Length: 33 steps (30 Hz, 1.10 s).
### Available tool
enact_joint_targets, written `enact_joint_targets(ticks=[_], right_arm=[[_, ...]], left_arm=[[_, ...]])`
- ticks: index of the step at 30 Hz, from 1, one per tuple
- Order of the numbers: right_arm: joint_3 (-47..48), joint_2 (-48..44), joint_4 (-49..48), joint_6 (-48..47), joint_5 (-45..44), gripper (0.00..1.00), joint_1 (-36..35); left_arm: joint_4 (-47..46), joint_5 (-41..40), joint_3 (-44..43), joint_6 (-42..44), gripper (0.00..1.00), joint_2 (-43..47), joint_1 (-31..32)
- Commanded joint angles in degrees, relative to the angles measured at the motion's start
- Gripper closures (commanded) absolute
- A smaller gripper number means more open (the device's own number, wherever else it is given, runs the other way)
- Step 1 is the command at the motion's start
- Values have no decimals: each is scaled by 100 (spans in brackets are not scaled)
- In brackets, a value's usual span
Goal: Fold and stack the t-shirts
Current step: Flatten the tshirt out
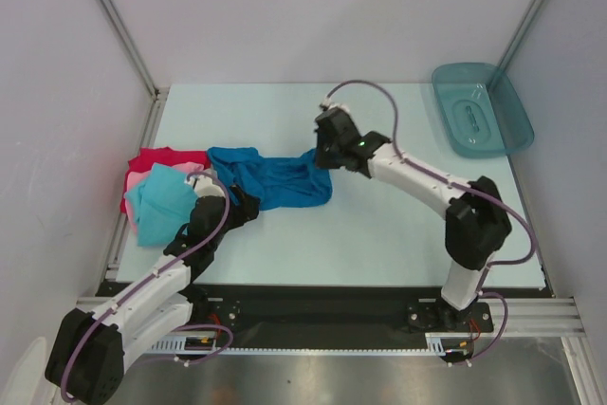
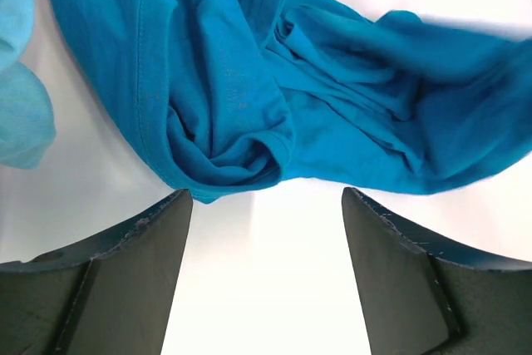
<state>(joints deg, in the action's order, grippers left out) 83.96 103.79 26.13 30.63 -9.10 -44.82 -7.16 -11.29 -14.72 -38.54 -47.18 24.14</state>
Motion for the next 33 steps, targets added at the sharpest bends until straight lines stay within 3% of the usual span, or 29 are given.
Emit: enact_joint_targets(ticks=[1,8,20,28,33], right_arm=[[348,-613,331,-286,-206,100,648],[-291,-1263,314,-102,-74,100,1318],[-2690,-2600,-161,926,-381,100,1677],[-2938,-2609,-152,857,-644,100,2776],[-3570,-2689,-564,883,-189,100,3409]], left_arm=[[-137,136,-13,14,22,51,-50],[-110,206,-40,14,22,121,-41],[-75,267,-101,31,22,130,-41],[-5,312,-180,40,23,95,12],[4,303,-180,58,23,60,47]])
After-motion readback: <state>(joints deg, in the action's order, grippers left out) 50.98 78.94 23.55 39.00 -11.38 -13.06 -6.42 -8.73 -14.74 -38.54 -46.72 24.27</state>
